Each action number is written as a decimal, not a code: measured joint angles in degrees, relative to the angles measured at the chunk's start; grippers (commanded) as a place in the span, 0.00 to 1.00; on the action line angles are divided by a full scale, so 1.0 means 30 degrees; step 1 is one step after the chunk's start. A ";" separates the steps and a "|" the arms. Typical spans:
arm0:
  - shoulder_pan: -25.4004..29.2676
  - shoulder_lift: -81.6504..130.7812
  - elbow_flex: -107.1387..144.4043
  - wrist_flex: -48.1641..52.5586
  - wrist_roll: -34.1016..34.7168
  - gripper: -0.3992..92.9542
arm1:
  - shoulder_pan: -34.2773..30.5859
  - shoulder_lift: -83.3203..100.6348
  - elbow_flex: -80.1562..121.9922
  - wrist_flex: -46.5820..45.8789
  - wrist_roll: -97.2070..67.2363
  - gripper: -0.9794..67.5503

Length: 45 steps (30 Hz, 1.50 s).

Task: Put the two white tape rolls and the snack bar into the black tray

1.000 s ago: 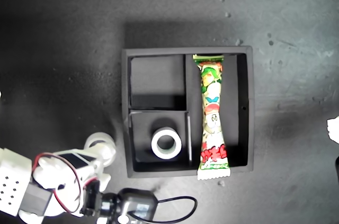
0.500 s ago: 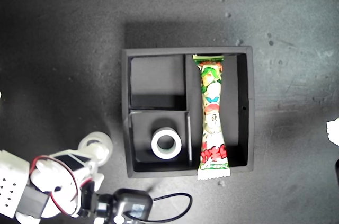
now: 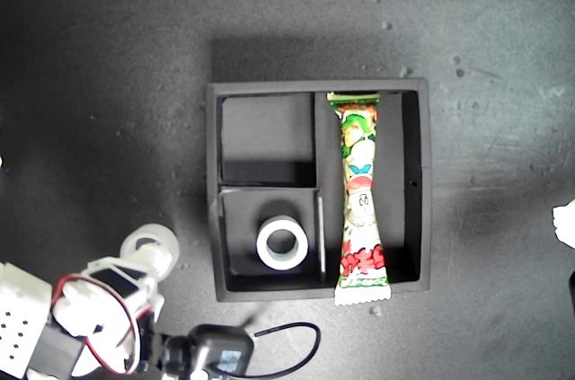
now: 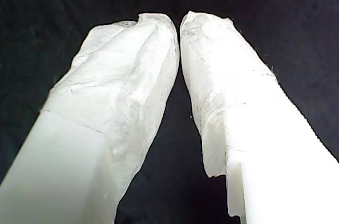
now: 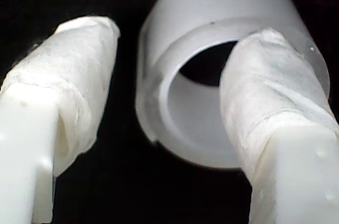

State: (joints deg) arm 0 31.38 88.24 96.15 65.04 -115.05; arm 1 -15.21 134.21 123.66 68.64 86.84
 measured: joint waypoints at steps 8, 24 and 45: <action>-0.0117 -0.0176 -0.1172 0.1377 0.0000 0.16 | -0.0059 0.0000 0.0000 0.0000 0.0000 0.01; 0.0205 -0.0469 0.0645 -0.0293 -0.0557 0.16 | -0.0234 0.0000 0.0000 0.0000 0.0000 0.01; -0.2930 0.2900 0.2432 0.0820 0.1348 0.00 | -0.0469 0.0000 0.0205 -0.1055 0.0000 0.01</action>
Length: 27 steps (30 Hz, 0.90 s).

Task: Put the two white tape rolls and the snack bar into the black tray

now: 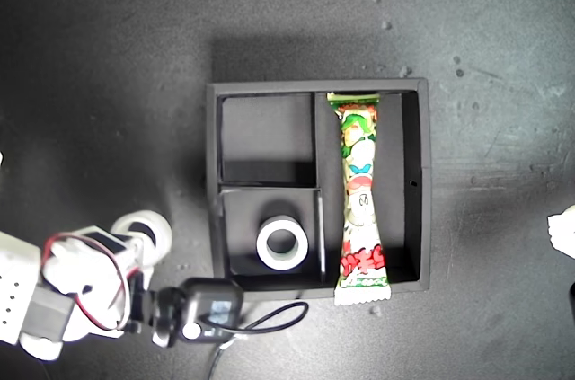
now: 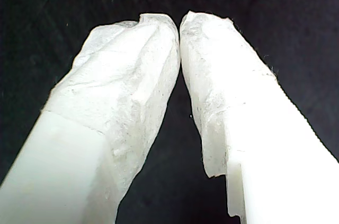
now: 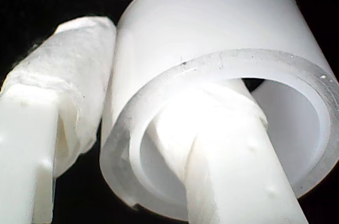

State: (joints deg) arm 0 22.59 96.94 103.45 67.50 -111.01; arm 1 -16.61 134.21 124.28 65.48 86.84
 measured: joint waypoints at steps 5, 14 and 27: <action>-0.2842 -0.0645 -0.4834 0.0850 0.6182 0.00 | 0.0000 0.0000 0.0234 -0.0146 0.0000 0.01; -0.6123 -0.5625 -1.0166 0.1201 1.0723 0.00 | -0.0029 0.0000 0.0645 -0.0410 0.0000 0.01; -0.6738 -0.6738 -1.1191 0.1904 1.1660 0.10 | -0.0234 0.0000 0.0791 -0.0498 0.0000 0.01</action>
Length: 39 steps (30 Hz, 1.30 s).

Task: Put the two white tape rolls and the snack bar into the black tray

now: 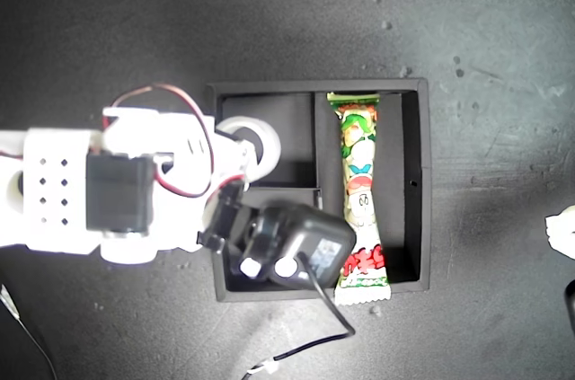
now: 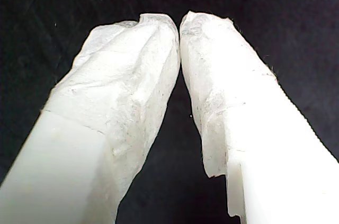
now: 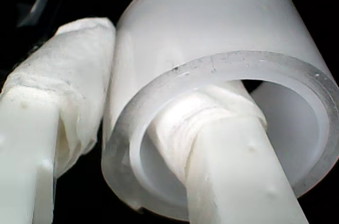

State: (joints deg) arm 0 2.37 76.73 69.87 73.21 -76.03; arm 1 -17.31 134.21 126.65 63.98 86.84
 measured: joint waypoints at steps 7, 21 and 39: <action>0.0000 -0.0615 -0.1260 0.1113 0.0410 0.17 | 0.0000 0.0000 0.0000 0.0000 0.0000 0.01; -0.1318 0.7061 0.2051 0.6211 -0.1406 0.01 | -0.0469 0.3779 -0.0029 0.5361 0.0967 0.01; -0.1260 3.8174 3.3369 0.0293 -0.3809 0.00 | 0.5361 1.9131 1.6992 0.0557 -0.3516 0.01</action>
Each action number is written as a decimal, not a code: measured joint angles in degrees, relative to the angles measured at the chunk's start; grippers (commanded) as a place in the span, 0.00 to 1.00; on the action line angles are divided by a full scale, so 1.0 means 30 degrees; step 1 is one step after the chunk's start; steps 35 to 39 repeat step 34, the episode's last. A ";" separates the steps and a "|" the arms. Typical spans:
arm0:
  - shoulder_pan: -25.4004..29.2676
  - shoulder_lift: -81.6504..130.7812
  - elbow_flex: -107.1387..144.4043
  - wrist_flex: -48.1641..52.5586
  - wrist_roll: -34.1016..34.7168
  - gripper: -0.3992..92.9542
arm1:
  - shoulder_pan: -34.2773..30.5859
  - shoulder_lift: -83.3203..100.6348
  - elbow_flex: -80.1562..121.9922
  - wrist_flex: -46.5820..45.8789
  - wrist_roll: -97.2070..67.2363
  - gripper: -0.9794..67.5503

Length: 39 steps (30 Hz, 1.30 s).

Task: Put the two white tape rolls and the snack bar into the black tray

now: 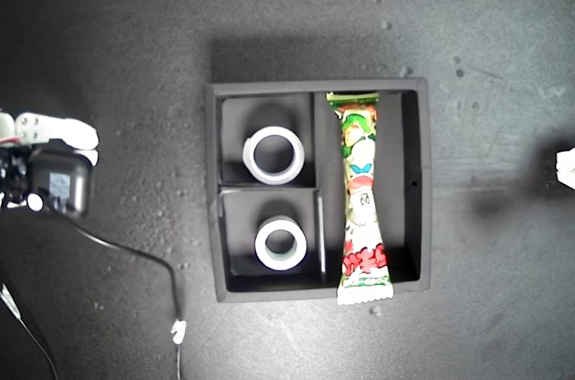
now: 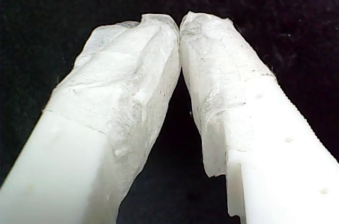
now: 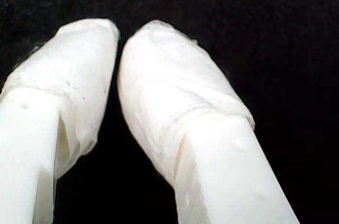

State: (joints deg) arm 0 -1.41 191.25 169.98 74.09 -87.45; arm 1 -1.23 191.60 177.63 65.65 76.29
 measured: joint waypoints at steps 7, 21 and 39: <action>0.0381 0.0000 0.2168 -0.0996 0.1055 0.01 | 0.0732 -0.0059 0.0205 0.0615 -0.1348 0.06; 0.1201 0.0000 0.2168 0.1201 0.3076 0.01 | 0.1699 -0.0088 0.0234 0.3486 -0.2402 0.01; 0.1201 0.0000 0.2168 0.1201 0.3252 0.01 | 0.1494 -0.0088 0.0234 0.3545 -0.3750 0.01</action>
